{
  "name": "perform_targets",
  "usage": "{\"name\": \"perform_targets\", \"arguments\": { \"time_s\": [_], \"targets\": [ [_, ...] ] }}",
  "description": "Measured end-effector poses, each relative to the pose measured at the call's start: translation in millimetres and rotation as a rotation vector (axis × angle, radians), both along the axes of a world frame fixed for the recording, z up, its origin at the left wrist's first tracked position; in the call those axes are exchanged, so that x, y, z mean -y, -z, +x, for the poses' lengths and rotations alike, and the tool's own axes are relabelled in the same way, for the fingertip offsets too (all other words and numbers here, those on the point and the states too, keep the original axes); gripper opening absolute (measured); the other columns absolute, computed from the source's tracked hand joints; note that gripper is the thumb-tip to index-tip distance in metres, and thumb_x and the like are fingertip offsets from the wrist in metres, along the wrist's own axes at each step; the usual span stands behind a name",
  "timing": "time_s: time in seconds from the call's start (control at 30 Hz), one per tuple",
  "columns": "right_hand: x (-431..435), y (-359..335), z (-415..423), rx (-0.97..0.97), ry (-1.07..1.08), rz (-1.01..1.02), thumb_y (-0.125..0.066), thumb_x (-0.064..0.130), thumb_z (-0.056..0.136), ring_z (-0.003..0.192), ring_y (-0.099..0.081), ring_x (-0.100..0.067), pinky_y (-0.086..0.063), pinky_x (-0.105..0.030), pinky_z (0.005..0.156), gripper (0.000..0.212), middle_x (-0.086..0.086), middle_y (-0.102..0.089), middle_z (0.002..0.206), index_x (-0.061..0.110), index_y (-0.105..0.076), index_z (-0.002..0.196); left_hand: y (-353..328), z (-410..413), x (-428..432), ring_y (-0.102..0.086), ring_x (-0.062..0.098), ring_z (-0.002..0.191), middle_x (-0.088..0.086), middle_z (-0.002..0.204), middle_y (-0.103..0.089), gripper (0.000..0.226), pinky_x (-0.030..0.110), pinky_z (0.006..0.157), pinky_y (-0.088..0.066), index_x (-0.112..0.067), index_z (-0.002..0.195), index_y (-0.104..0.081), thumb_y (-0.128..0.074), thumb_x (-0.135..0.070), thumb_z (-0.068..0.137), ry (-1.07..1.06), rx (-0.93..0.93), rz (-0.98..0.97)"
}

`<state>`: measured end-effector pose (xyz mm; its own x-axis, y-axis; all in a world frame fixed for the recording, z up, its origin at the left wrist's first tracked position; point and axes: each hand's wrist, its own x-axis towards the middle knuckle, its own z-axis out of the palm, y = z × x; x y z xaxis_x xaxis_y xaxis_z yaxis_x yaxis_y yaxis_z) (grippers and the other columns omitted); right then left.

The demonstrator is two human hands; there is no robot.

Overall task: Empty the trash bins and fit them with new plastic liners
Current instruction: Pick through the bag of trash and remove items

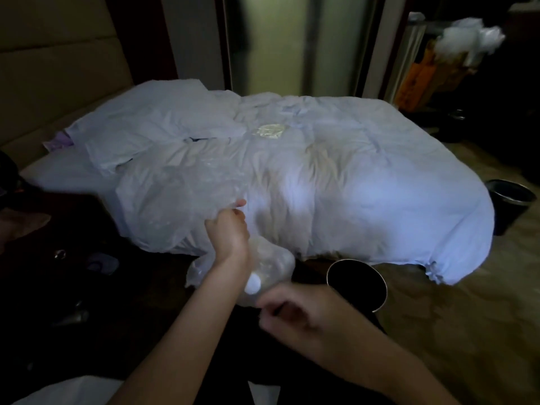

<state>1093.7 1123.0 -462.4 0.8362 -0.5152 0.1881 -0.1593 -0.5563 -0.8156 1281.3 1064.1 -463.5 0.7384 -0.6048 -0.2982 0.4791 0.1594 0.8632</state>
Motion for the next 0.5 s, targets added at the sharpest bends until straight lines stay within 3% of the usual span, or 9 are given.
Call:
{"name": "perform_targets", "arguments": {
  "time_s": [0.07, 0.1, 0.2, 0.27, 0.3, 0.4, 0.5],
  "targets": [
    [19, -7, -21, 0.119, 0.165, 0.101, -0.069, 0.020, 0.092, 0.072, -0.067, -0.009, -0.053, -0.023, 0.066, 0.002, 0.000, -0.070, 0.084, 0.022, -0.068, 0.094, -1, -12, -2, -0.022, 0.006, 0.035, -0.008, 0.039, -0.028, 0.029, 0.016, 0.032, -0.015, -0.013, 0.075, -0.053, -0.032, -0.002, 0.092, 0.051, 0.062, -0.026],
    [32, -7, -29, 0.144, 0.246, 0.098, -0.072, 0.018, 0.090, 0.075, -0.067, -0.009, -0.053, -0.024, 0.067, 0.006, 0.001, -0.071, 0.085, 0.022, -0.068, 0.093, -3, -18, -3, -0.019, 0.004, 0.031, -0.012, 0.037, -0.026, 0.031, 0.015, 0.031, -0.012, -0.013, 0.073, -0.053, -0.031, -0.001, 0.091, 0.088, 0.082, -0.040],
    [68, 1, -41, -0.048, 0.348, 0.003, -0.082, 0.029, 0.079, 0.105, -0.061, -0.002, -0.051, -0.017, 0.085, 0.048, 0.016, -0.065, 0.114, 0.030, -0.059, 0.122, -10, -36, -5, -0.019, 0.002, 0.029, -0.011, 0.039, -0.027, 0.035, 0.015, 0.029, -0.013, -0.011, 0.075, -0.053, -0.024, 0.002, 0.091, 0.265, 0.106, -0.067],
    [77, 10, -39, -0.152, 0.315, -0.013, -0.085, 0.034, 0.075, 0.121, -0.049, 0.000, -0.041, -0.005, 0.091, 0.078, 0.014, -0.052, 0.135, 0.033, -0.044, 0.141, -15, -44, -4, -0.020, 0.002, 0.030, -0.010, 0.041, -0.028, 0.034, 0.015, 0.028, -0.015, -0.009, 0.077, -0.053, -0.024, 0.002, 0.092, 0.394, 0.139, -0.124],
    [78, 15, -35, -0.159, 0.299, -0.025, -0.086, 0.034, 0.073, 0.123, -0.047, -0.001, -0.039, -0.006, 0.094, 0.085, 0.012, -0.048, 0.139, 0.032, -0.040, 0.145, -19, -49, -3, -0.019, 0.002, 0.031, -0.010, 0.042, -0.027, 0.033, 0.015, 0.028, -0.015, -0.008, 0.077, -0.053, -0.025, 0.002, 0.092, 0.463, 0.148, -0.150],
    [79, 24, -26, -0.158, 0.335, -0.037, -0.088, 0.043, 0.068, 0.102, -0.051, -0.001, -0.047, -0.024, 0.093, 0.095, 0.009, -0.049, 0.127, 0.034, -0.034, 0.147, -25, -63, 3, -0.016, 0.001, 0.032, -0.011, 0.043, -0.023, 0.031, 0.014, 0.031, -0.010, -0.008, 0.076, -0.050, -0.028, -0.005, 0.099, 0.633, 0.226, -0.161],
    [77, 28, -20, -0.148, 0.500, -0.108, -0.082, 0.060, 0.065, 0.076, -0.049, 0.004, -0.039, -0.013, 0.069, 0.096, 0.023, -0.047, 0.093, 0.031, -0.035, 0.143, -29, -75, 9, -0.021, 0.000, 0.031, -0.009, 0.045, -0.028, 0.031, 0.015, 0.033, -0.013, -0.008, 0.073, -0.050, -0.036, -0.009, 0.100, 0.639, 0.304, -0.097]
  ]
}}
